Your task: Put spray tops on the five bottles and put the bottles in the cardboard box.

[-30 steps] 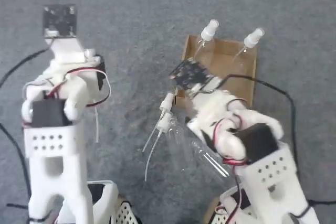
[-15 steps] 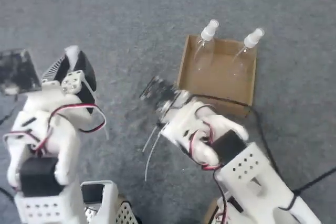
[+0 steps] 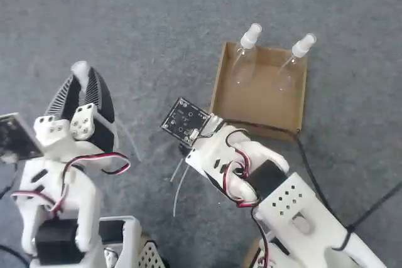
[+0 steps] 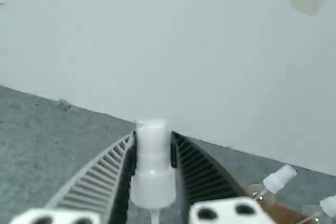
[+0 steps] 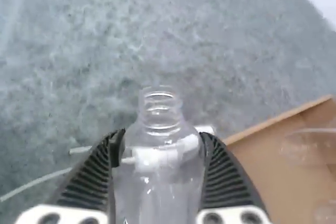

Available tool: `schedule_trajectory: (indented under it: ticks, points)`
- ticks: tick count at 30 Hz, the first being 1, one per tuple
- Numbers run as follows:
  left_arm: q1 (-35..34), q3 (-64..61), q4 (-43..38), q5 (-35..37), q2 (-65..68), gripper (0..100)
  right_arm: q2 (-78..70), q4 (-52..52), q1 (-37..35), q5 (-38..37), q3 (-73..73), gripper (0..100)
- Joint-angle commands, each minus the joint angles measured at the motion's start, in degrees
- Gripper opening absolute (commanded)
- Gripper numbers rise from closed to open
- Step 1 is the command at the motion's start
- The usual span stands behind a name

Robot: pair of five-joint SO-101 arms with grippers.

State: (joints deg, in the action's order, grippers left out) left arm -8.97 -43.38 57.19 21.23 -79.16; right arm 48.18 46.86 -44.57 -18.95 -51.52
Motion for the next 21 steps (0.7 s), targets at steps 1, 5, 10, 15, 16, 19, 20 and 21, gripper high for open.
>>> schedule_trajectory:
  ticks: [1, 5, 10, 15, 16, 19, 20, 21]
  points:
    - [0.0, 0.0, -1.6, 1.8, -0.5, 1, 2.2, -5.1, -2.2, 0.7, -1.1, 0.6]
    - [0.7, -0.2, -6.7, 4.3, -0.4, 1, 2.4, -13.5, -7.5, 0.8, -5.7, 0.6]
    - [5.6, -0.5, -9.9, 4.3, -0.4, 1, 2.7, -19.4, -8.7, 5.7, -9.1, 0.6]
    - [5.9, -2.5, -10.0, 4.2, -0.4, 1, 2.8, -19.7, -7.3, 7.3, -9.2, 0.6]
    - [5.9, -2.9, -10.0, 4.1, -0.4, 1, 2.8, -19.6, -7.3, 7.4, -9.2, 0.6]
    - [5.9, -3.2, -10.1, 4.0, -0.4, 1, 2.8, -19.6, -7.5, 7.5, -9.3, 0.6]
    - [5.9, -3.3, -10.8, 4.0, -0.4, 1, 2.8, -19.6, -7.5, 7.5, -9.3, 0.6]
    - [5.8, -3.4, -11.8, 4.0, -0.4, 1, 2.8, -19.6, -7.5, 7.5, -9.3, 0.6]
